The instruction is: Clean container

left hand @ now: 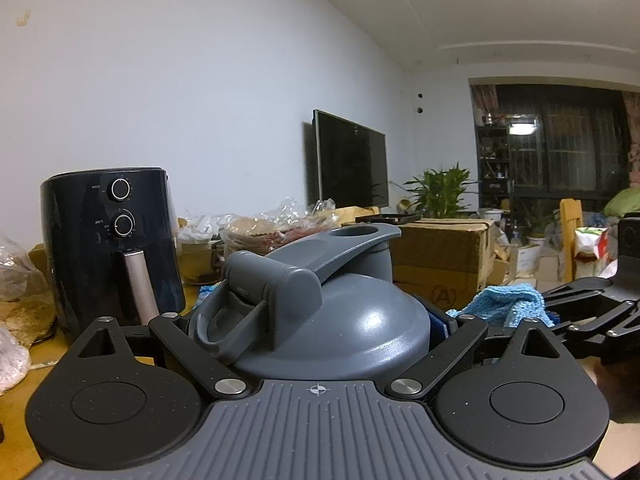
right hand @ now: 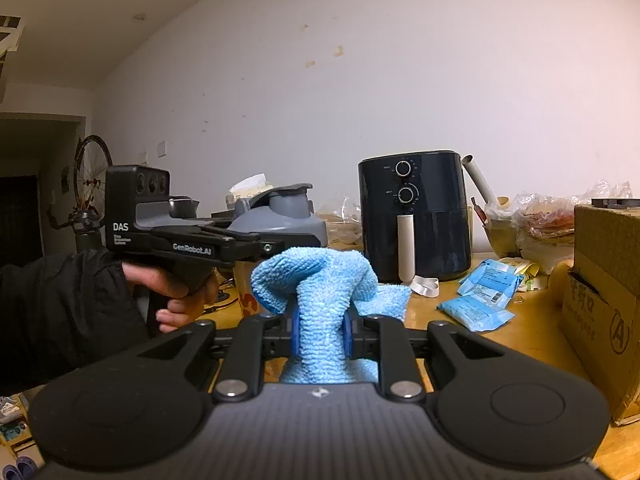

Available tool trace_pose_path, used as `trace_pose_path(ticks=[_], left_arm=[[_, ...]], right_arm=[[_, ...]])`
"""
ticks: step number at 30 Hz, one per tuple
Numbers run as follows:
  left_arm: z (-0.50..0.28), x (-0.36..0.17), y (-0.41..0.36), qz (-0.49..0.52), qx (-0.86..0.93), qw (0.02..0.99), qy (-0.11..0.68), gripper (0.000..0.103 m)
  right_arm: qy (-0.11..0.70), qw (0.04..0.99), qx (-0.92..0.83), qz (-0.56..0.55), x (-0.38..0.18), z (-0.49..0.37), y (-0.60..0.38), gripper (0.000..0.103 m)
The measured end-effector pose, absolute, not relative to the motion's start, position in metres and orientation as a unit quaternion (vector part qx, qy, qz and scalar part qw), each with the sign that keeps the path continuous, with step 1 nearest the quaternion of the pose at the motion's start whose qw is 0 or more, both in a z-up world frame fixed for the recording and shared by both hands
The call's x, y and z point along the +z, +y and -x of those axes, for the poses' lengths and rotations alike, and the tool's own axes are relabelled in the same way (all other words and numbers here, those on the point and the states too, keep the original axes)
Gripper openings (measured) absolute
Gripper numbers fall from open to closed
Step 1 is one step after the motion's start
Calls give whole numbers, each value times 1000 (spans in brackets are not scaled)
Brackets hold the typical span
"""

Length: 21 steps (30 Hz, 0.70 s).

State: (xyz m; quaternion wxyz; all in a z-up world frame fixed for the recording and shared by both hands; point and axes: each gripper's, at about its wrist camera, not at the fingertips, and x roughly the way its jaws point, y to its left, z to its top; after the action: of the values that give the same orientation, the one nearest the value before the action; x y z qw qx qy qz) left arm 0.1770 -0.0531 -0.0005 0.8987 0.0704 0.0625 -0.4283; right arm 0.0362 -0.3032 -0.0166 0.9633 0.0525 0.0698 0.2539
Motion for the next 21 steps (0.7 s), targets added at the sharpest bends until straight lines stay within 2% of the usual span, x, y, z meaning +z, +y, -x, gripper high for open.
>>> trace_pose_path(ticks=[11,14,21], left_arm=[[-175,0,-58,-75,-407,907,74,98],[-175,0,-61,-77,-403,908,85,103],[-175,0,-61,-76,-390,914,85,103]], right_arm=[[66,963,255,-56,-17,-33,-304,18],[67,963,255,-56,-17,-33,-304,18],[68,962,259,-56,-18,-32,-302,18]])
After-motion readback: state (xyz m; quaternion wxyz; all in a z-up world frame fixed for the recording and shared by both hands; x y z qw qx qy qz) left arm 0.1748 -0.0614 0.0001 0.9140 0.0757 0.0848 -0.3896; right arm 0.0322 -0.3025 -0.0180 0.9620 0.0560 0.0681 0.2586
